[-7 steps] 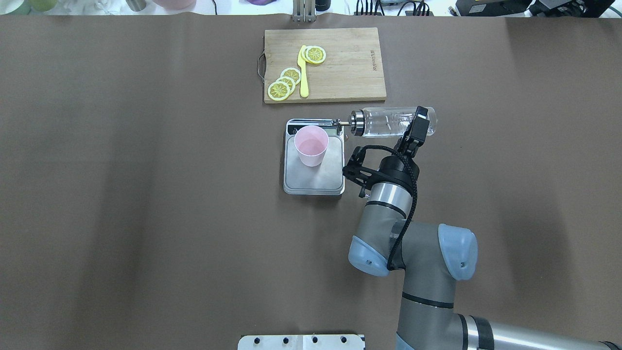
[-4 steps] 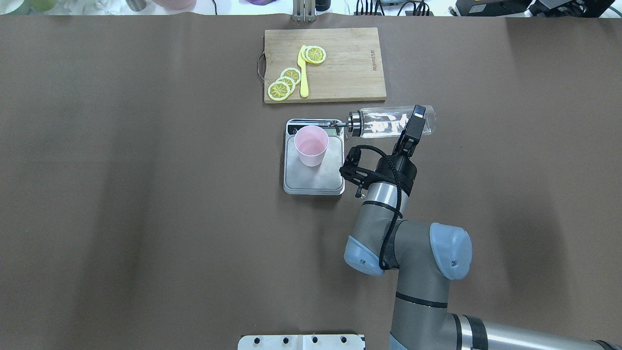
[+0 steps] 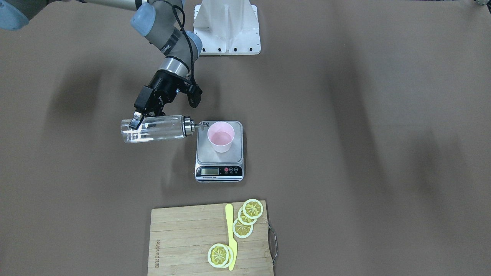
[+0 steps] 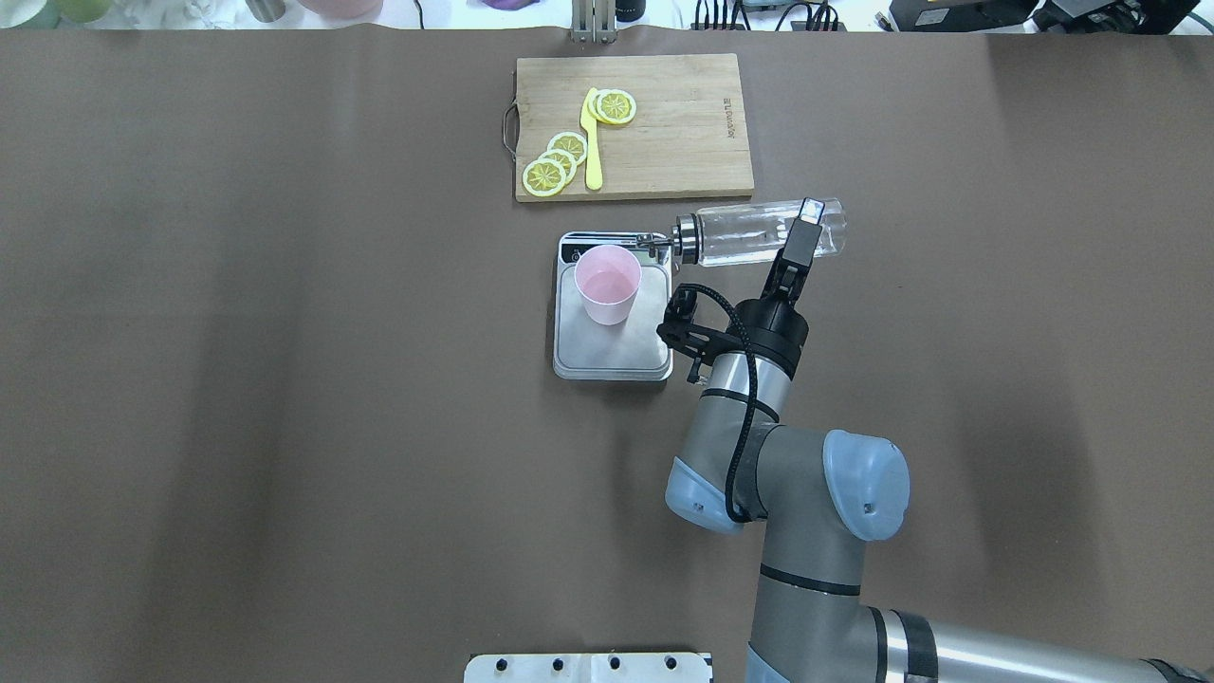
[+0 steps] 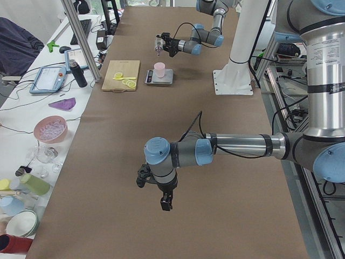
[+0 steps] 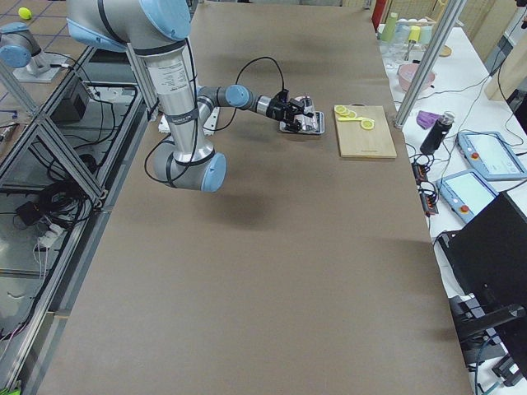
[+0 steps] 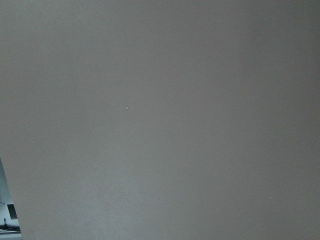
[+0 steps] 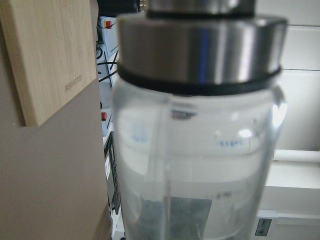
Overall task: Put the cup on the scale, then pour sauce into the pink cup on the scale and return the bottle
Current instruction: 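Tilt the bottle spout down over the pink cup with the right gripper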
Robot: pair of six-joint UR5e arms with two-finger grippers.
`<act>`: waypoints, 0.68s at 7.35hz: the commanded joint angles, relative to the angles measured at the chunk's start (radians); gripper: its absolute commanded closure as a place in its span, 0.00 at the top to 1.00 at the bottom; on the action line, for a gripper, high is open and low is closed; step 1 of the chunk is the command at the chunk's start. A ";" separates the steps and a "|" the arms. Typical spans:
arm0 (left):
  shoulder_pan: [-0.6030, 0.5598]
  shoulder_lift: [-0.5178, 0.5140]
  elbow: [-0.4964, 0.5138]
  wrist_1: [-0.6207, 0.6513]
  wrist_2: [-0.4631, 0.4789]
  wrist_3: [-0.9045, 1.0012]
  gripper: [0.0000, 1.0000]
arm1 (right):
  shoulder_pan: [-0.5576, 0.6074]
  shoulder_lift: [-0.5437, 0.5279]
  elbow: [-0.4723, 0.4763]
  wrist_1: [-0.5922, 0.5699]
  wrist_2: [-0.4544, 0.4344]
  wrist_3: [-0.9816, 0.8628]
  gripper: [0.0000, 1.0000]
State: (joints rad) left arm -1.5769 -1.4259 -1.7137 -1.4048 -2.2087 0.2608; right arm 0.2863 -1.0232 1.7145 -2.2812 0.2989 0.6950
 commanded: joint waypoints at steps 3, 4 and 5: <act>0.000 -0.001 0.017 0.001 0.000 0.000 0.98 | 0.007 0.043 -0.059 -0.003 -0.033 -0.002 0.00; 0.000 -0.001 0.020 0.001 0.000 0.000 0.98 | 0.008 0.045 -0.061 -0.026 -0.040 -0.002 0.00; 0.000 0.001 0.019 0.001 0.000 0.000 0.98 | 0.013 0.051 -0.061 -0.035 -0.040 -0.002 0.00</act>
State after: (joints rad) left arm -1.5766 -1.4264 -1.6958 -1.4036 -2.2089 0.2608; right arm 0.2945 -0.9787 1.6556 -2.3008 0.2638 0.6934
